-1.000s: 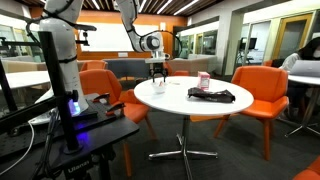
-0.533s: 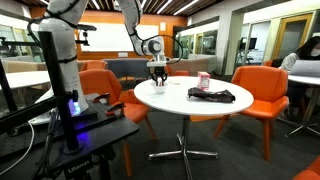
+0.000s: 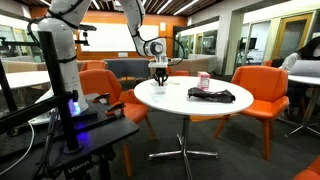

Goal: Place the marker on the table

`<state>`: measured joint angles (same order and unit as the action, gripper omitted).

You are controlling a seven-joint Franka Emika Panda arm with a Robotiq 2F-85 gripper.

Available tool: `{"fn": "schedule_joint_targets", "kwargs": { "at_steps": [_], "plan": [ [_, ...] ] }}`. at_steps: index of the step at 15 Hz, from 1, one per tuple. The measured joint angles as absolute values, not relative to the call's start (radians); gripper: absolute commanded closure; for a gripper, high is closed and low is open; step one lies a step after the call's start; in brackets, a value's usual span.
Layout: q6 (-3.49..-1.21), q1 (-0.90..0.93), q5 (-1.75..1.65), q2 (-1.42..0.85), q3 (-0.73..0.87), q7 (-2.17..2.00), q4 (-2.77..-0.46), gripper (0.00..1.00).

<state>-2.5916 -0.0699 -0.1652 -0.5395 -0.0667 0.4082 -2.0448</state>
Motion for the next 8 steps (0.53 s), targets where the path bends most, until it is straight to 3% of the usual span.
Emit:
{"fn": "schedule_joint_targets", "kwargs": {
  "at_steps": [1,8],
  "plan": [
    [-2.592,-0.072,-0.164,-0.542,-0.071,0.408,-2.041,0.95],
    [-2.54,-0.088,-0.133,-0.491,-0.102,0.41,-2.043,0.95]
  ]
}}
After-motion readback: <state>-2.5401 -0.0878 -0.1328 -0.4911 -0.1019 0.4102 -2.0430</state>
